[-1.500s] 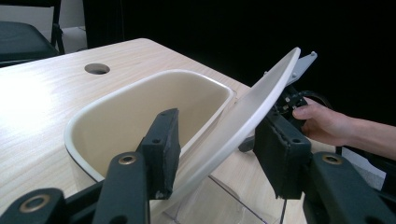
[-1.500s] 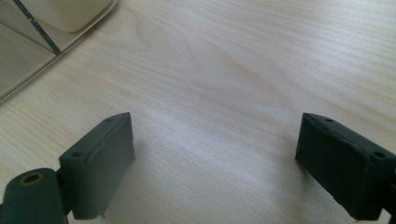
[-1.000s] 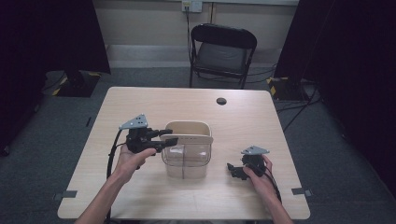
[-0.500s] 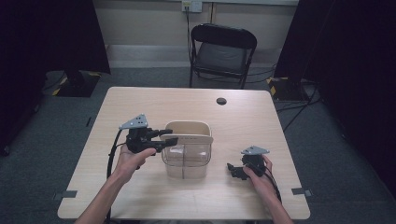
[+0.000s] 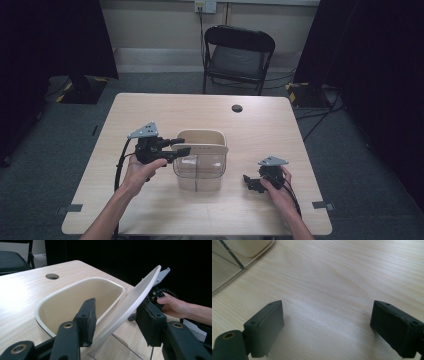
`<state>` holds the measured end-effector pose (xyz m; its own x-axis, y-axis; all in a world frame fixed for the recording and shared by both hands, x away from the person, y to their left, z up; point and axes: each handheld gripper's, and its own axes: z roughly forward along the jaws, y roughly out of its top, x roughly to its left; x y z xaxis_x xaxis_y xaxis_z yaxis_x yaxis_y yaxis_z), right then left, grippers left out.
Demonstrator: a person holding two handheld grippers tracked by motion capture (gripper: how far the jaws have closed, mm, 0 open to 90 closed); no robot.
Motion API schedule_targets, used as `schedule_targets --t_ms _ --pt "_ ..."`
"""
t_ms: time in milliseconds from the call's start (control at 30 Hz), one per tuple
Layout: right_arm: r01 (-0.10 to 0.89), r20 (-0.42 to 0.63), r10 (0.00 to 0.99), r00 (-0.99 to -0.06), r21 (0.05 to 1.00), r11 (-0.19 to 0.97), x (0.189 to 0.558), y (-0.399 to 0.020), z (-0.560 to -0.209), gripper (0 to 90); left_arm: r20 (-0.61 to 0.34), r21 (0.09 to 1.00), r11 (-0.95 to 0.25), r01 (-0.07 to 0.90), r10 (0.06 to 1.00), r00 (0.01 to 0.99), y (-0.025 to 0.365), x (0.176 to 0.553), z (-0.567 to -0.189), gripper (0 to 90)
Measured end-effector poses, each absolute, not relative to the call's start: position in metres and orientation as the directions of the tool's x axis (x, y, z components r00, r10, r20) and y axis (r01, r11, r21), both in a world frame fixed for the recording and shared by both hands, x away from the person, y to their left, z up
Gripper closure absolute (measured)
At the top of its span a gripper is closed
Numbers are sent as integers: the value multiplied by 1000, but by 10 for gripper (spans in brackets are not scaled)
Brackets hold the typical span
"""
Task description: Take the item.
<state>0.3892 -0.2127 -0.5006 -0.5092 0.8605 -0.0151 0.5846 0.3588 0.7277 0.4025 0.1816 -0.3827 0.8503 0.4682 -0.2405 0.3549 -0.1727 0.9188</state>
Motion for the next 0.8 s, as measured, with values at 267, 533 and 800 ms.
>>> schedule_targets --t_ms 267,533,800 --pt "585 -14 861 -508 728 358 389 -213 -501 108 -243 918 -173 358 466 850 182 403 -383 508" --pt "585 -14 861 -509 727 358 389 -213 -501 108 -241 918 -175 356 467 851 182 402 -383 509" --pt "585 -15 860 -509 728 359 389 -213 -501 108 -242 918 -173 356 464 852 181 402 -383 512"
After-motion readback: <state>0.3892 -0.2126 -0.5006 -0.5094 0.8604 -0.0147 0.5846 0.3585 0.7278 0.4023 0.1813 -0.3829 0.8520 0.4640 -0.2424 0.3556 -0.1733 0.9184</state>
